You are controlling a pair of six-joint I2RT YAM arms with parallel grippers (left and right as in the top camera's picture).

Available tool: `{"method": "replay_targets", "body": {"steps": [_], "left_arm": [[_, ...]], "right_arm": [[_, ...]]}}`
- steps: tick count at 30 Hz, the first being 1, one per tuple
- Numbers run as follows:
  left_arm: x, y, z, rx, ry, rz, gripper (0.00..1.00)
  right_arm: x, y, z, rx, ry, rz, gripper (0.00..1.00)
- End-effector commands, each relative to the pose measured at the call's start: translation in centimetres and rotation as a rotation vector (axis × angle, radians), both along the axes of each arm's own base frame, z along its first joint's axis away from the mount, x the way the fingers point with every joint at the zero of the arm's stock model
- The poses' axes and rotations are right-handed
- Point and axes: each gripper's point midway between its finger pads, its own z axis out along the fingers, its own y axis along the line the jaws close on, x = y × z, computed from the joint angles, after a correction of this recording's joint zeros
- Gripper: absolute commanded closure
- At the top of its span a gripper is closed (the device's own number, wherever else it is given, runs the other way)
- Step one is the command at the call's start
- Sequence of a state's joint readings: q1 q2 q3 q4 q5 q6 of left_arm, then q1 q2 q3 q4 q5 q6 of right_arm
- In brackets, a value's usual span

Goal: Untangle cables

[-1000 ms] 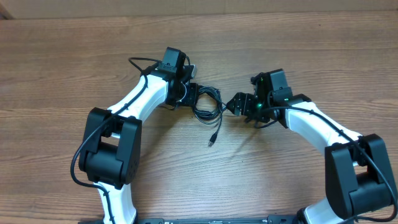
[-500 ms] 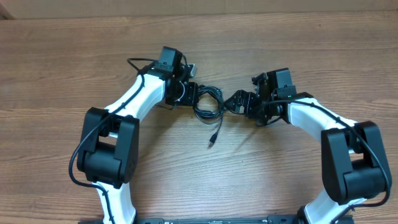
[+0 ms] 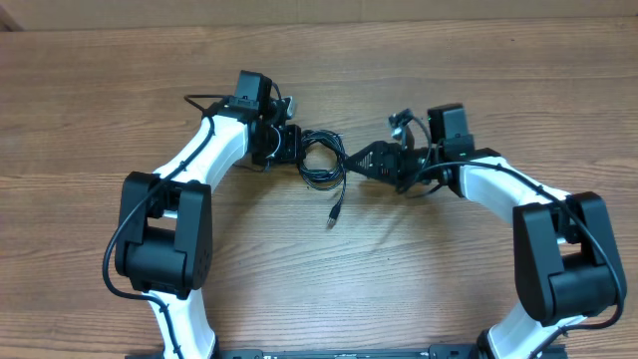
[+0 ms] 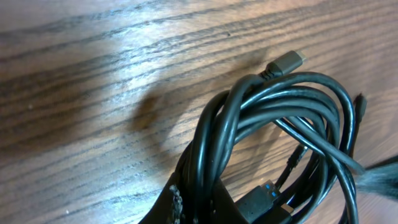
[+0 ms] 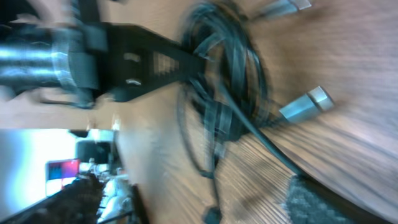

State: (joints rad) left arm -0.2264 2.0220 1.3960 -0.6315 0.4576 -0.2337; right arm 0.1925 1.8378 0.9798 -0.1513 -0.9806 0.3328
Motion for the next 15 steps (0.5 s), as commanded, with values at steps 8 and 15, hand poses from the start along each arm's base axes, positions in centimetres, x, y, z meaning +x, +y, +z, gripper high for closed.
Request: {"method": "replay_targets", "body": {"steps": [8,15], "left_arm": [[0.1,-1.8,1.4,-0.089,-0.112,-0.216,0.96],[-0.6,-4.4,3.7,-0.287,-0.118,-0.274,0.96]], "right_arm": [[2.7,-2.3,-1.2,-0.114,-0.066,-0.105,0.09],[2.0,-2.9,-2.5,-0.154,-0.024,-0.123,0.09]]}}
